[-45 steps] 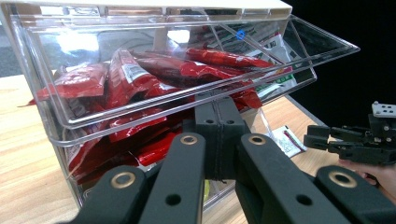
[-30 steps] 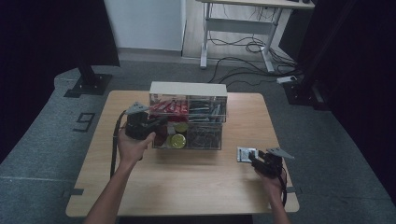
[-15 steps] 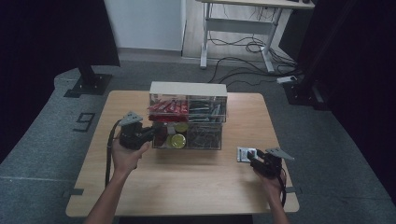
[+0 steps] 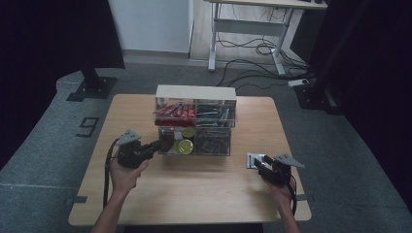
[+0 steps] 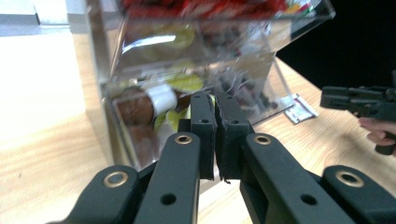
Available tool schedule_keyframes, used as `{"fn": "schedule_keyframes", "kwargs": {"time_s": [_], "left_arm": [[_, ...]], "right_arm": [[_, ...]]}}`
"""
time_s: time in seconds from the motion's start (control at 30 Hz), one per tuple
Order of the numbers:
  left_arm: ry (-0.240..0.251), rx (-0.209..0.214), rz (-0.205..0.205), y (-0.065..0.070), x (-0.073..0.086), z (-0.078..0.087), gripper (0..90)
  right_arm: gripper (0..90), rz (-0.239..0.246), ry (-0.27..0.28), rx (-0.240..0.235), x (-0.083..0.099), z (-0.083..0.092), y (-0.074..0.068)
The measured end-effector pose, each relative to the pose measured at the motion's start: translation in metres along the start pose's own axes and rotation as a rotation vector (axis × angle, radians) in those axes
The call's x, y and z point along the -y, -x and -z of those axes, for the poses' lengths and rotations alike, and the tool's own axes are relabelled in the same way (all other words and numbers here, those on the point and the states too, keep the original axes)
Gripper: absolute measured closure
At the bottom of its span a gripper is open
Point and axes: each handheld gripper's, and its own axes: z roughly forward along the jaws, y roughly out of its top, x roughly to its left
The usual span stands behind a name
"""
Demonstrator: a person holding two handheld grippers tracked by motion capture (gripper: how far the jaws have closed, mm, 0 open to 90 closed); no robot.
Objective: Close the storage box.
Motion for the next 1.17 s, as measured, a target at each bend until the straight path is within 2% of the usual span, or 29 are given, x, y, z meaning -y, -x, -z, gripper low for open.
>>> {"fn": "schedule_keyframes", "kwargs": {"time_s": [0.13, 0.43, 0.67, 0.77, 0.87, 1.17], "left_arm": [[-0.006, -0.013, -0.004, -0.003, 0.011, 0.001, 85.8], [-0.071, -0.022, 0.026, -0.021, 0.055, -0.012, 81.4], [-0.125, -0.061, 0.032, -0.032, 0.081, -0.023, 76.9], [-0.153, -0.085, 0.015, -0.034, 0.087, -0.027, 73.7], [-0.159, -0.082, 0.020, -0.036, 0.090, -0.029, 68.6], [-0.152, -0.094, 0.008, -0.035, 0.090, -0.027, 53.5]], "right_arm": [[48.0, 0.016, 0.001, -0.010, 0.000, -0.001, -0.002], [47.8, 0.030, 0.003, -0.024, 0.003, 0.000, -0.005], [47.5, 0.031, -0.005, -0.028, 0.006, -0.001, -0.004], [47.1, 0.039, -0.009, -0.031, 0.007, -0.002, -0.005], [46.3, 0.048, -0.009, -0.038, 0.007, -0.003, -0.006], [44.0, 0.059, -0.012, -0.043, 0.008, -0.003, -0.008]]}}
